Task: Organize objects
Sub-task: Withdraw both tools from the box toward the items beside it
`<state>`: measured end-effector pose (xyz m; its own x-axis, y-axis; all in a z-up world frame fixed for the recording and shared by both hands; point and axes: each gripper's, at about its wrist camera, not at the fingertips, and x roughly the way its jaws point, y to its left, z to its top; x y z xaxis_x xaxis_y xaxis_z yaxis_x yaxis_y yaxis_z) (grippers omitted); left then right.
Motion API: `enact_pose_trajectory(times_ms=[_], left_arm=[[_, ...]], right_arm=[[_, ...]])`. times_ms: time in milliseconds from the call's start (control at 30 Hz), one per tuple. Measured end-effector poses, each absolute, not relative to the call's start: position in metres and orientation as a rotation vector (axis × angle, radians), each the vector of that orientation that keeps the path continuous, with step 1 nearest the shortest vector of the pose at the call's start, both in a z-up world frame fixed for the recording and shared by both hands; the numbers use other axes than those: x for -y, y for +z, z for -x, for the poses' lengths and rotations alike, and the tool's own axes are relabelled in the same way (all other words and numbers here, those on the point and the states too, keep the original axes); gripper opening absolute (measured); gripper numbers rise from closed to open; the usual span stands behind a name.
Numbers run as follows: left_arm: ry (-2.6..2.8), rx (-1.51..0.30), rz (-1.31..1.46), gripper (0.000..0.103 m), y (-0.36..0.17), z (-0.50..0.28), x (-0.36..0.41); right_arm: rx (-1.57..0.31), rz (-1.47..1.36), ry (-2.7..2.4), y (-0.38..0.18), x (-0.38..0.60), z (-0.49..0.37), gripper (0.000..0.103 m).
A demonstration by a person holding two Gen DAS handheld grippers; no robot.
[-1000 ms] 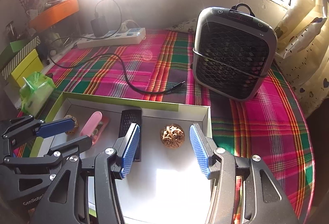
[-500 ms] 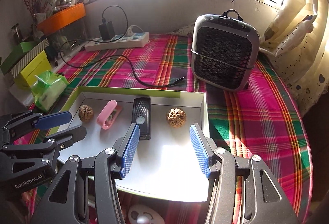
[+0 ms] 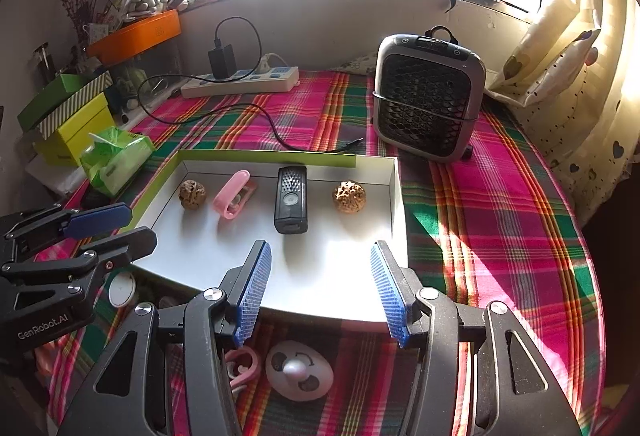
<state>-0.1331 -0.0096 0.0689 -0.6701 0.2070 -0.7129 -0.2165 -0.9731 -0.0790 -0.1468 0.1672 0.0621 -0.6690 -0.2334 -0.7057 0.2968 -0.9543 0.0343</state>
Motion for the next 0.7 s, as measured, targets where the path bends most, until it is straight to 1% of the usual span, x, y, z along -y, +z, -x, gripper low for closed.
enact_pose_trajectory(times_ms=[300, 700], left_arm=[[2.707, 0.035, 1.123, 0.039, 0.065, 0.113, 0.028], [2.703, 0.13, 1.148, 0.04, 0.054, 0.091, 0.059]], right_arm=[[-0.086, -1.093, -2.624, 0.059, -0.174, 0.127, 0.053], [-0.094, -1.085, -2.654, 0.054, -0.185, 0.107, 0.053]])
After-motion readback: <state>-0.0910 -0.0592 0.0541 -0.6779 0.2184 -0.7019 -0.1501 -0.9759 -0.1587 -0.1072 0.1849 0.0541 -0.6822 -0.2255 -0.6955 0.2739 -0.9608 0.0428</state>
